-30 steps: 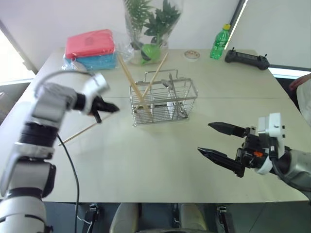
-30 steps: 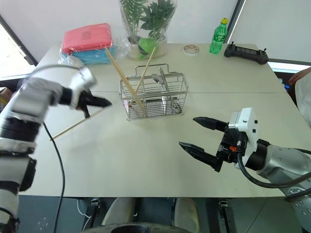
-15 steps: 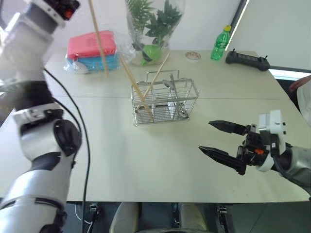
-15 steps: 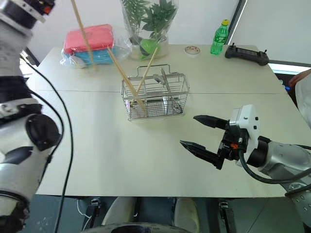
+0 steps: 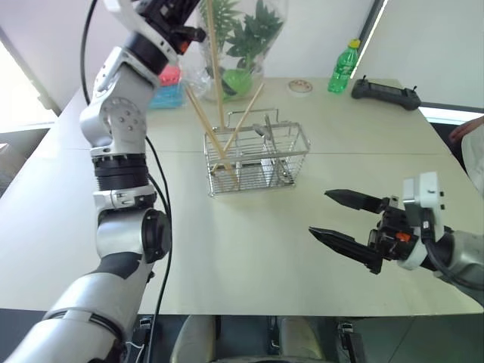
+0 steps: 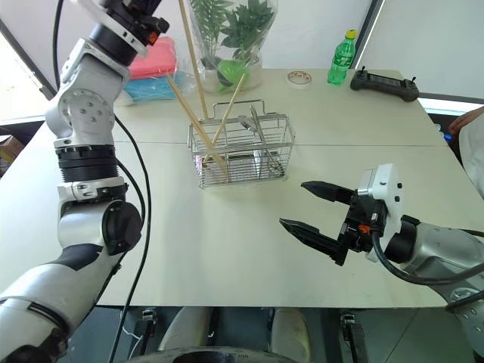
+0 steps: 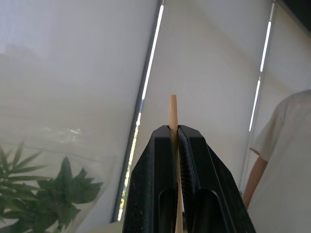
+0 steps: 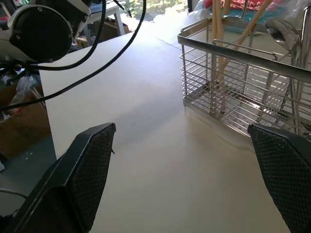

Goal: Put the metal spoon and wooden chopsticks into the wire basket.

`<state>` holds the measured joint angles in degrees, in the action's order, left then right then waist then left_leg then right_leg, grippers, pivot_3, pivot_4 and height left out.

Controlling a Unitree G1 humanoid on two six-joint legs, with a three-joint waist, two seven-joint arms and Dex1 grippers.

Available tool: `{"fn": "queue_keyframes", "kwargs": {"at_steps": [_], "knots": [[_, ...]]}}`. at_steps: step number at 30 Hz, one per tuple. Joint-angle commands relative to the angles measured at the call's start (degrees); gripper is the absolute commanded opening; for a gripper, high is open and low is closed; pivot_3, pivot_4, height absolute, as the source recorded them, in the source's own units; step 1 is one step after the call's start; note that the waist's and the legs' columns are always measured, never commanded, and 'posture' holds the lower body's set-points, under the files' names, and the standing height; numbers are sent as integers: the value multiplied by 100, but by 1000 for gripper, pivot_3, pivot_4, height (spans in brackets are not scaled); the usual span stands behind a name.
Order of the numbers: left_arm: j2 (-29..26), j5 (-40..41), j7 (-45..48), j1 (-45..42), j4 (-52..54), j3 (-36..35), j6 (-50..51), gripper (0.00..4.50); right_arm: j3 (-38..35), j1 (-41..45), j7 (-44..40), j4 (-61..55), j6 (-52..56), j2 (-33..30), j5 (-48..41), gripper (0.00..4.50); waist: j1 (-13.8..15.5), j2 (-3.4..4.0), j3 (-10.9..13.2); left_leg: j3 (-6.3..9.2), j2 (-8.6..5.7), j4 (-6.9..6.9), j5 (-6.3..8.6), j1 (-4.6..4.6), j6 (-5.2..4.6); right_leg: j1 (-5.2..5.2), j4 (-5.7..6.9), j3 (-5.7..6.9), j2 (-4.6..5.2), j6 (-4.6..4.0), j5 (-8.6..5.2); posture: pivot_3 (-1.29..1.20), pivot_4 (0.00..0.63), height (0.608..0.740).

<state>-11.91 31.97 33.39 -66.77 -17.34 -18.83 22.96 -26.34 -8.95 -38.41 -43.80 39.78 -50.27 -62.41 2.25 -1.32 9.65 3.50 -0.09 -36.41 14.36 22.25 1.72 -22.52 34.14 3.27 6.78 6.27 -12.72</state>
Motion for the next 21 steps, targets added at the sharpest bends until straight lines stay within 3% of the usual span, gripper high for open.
{"fn": "queue_keyframes", "kwargs": {"at_steps": [1, 2, 5, 11, 12, 15, 17, 21], "knots": [[69, -8, 126, 183, 238, 239, -240, 50, -253, -38, 117, -201, -66, 22, -184, 4500, 0, 2, -1, 0, 0, 0, 0, 0, 0, 0, 0, 0, 0, 0, 0, 0, 150, 703], [76, 1, 146, 231, 238, 272, -268, 50, -265, -52, 136, -205, -71, 25, -195, 4500, -1, 2, -1, 0, 0, 0, 0, 0, 0, 0, 0, 0, 0, -1, 0, 0, 150, 703], [79, 128, 191, 284, 257, 298, -221, 1099, -304, -83, 176, -217, -77, 26, -246, 4500, 0, 1, 0, 1, 0, 1, 0, 4, 0, -5, 0, 0, -2, -1, 1, 0, 150, 703], [32, 301, 285, 403, 610, 453, 79, 4241, -364, -116, 187, -190, -109, 0, -268, 4500, 6, 1, -1, 1, 0, 0, 0, 7, -1, -3, -5, 0, -1, -2, 0, 0, 150, 703], [12, 331, 272, 423, 656, 457, 138, 4449, -363, -101, 188, -177, -114, -6, -261, 4500, 8, 1, -1, 2, 0, 0, 0, 7, -1, -3, -4, 0, -1, -2, 0, 0, 150, 703], [-154, 478, 318, 450, 838, 441, 381, 4449, -386, -56, 155, -108, -117, -51, -228, 4500, 2, 2, -1, 2, 0, 0, 0, 5, -1, -3, -3, 0, -2, -4, -1, 0, 150, 703], [-573, 710, 716, 517, 1108, 491, 818, 4449, -469, -48, 43, -4, -121, -134, -136, 4500, -29, 3, 0, 1, 0, 0, 0, 4, -1, -5, -1, 0, -2, -20, -10, 0, 150, 703], [-2401, 994, 3027, 1162, 1779, 937, 1454, 4449, -756, 22, -265, 363, -110, -364, 22, 4500, -153, 13, -1, 0, 2, 11, 0, 3, -1, -14, 4, -3, -5, -27, -11, 0, 150, 703]]}}
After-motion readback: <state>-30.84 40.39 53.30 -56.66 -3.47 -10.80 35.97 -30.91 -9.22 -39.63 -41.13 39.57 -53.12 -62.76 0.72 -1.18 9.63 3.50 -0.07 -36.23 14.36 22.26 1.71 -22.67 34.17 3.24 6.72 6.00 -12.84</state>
